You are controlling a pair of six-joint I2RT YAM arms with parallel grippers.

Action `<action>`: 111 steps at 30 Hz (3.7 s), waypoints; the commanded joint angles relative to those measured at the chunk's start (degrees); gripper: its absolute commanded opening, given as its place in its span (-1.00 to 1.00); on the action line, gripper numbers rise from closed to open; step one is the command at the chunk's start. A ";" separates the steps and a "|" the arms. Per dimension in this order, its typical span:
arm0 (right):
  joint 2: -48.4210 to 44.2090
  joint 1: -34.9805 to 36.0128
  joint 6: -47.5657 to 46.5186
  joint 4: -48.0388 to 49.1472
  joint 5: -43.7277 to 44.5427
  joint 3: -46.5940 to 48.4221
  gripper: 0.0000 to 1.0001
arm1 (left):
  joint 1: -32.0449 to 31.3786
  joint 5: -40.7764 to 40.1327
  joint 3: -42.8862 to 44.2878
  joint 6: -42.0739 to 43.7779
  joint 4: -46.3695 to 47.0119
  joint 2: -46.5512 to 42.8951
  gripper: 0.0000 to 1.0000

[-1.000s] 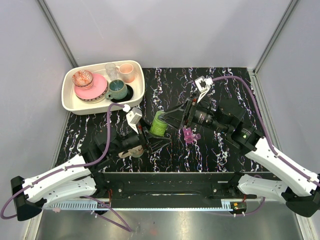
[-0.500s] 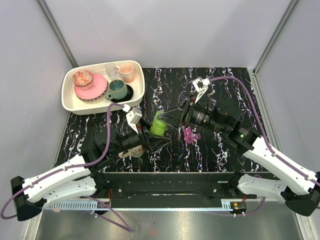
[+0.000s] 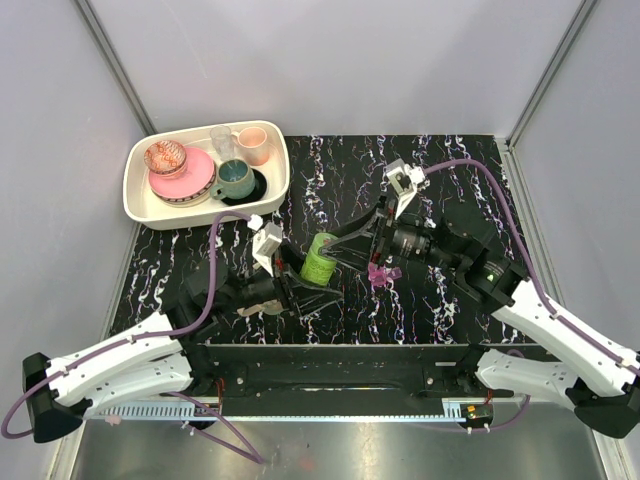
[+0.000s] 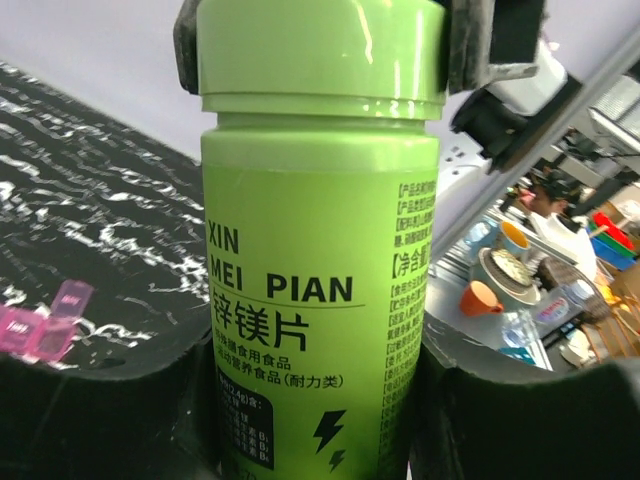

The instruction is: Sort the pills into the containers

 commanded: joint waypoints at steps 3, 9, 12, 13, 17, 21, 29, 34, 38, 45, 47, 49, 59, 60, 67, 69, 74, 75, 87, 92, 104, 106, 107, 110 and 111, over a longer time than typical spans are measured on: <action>-3.11 0.19 -5.49 6.04 -11.71 0.17 -1.00 | 0.04 13.39 0.80 -1.97 11.58 0.81 -1.00; -3.12 0.19 -5.67 7.54 -13.67 0.52 -0.82 | 0.12 15.60 1.33 -1.63 11.15 1.07 -1.00; -2.77 0.10 -5.76 6.41 -11.92 0.79 0.15 | 0.12 15.51 1.68 -1.10 10.27 0.99 -1.00; -2.68 0.19 -5.76 6.14 -11.39 0.79 0.25 | 0.12 15.51 1.85 -1.01 10.18 0.99 -1.00; -2.50 0.19 -6.11 4.82 -9.01 0.87 0.38 | 0.04 15.60 2.12 -0.75 9.65 1.07 -1.00; -2.50 0.28 -6.46 3.33 -6.47 0.96 0.41 | 0.12 15.60 2.21 -0.66 9.65 0.99 -1.00; -3.20 0.10 -7.34 -0.44 -4.53 0.52 0.43 | 0.04 14.72 2.12 -0.13 9.56 0.29 -1.00; -4.61 0.19 -7.78 -1.86 -3.29 -0.18 0.44 | 0.04 14.10 1.59 -0.04 9.65 -0.24 -1.00; -5.58 0.28 -8.13 -3.00 -2.86 -0.71 0.45 | 0.12 13.75 1.50 -0.04 9.74 -0.59 -1.00; -6.28 0.19 -8.13 -3.79 -2.77 -1.06 0.47 | 0.12 13.75 1.50 -0.04 9.82 -0.68 -1.00; -6.46 0.19 -8.22 -4.23 -2.42 -1.06 0.48 | 0.12 13.66 1.41 -0.22 9.91 -0.68 -1.00; -6.63 0.19 -8.31 -4.32 -2.15 -1.15 0.48 | 0.12 13.75 1.24 -0.13 9.83 -0.86 -1.00; -7.51 0.10 -9.27 -6.43 -1.10 -1.41 0.49 | 0.12 13.22 0.98 -0.04 9.65 -1.30 -1.00; -7.69 0.19 -9.19 -6.43 -0.92 -1.41 0.49 | 0.04 13.22 0.98 0.04 9.65 -1.30 -1.00; -8.48 0.19 -9.62 -7.05 -0.83 -0.80 0.51 | 0.12 12.79 0.97 0.05 9.47 -1.04 -1.00; -8.57 0.19 -9.45 -6.96 -1.18 -0.27 0.52 | 0.12 12.78 0.89 0.05 9.39 -1.12 -1.00; -7.69 0.19 -8.57 -6.61 -2.32 2.98 0.56 | 0.12 12.34 0.80 0.13 9.12 -1.39 -1.00; -7.43 0.19 -8.40 -6.52 -2.50 3.42 0.56 | 0.12 12.34 0.80 0.13 9.12 -1.39 -1.00; -5.49 0.19 -4.53 -1.33 -2.51 4.74 0.69 | 0.12 11.73 0.80 0.48 8.51 -1.47 -1.00; -2.60 0.19 -1.37 -0.99 -1.80 4.74 0.82 | 0.12 11.55 1.15 0.57 8.51 -0.86 -1.00; -1.62 0.19 0.40 0.51 -5.31 3.69 0.63 | 0.12 10.85 1.41 0.49 8.77 -0.24 -1.00; -1.71 0.19 0.57 0.42 -6.01 3.34 0.64 | 0.12 10.59 1.41 0.48 8.86 -0.07 -1.00; -1.80 0.28 0.48 0.51 -6.11 3.25 0.65 | 0.12 10.50 1.41 0.40 8.86 0.11 -1.00; -1.98 0.28 0.22 0.51 -6.98 2.98 0.66 | 0.12 10.06 1.42 0.22 8.86 0.20 -1.00; -1.98 0.28 0.05 0.51 -7.25 2.90 0.66 | 0.12 9.80 1.41 0.31 8.95 0.28 -1.00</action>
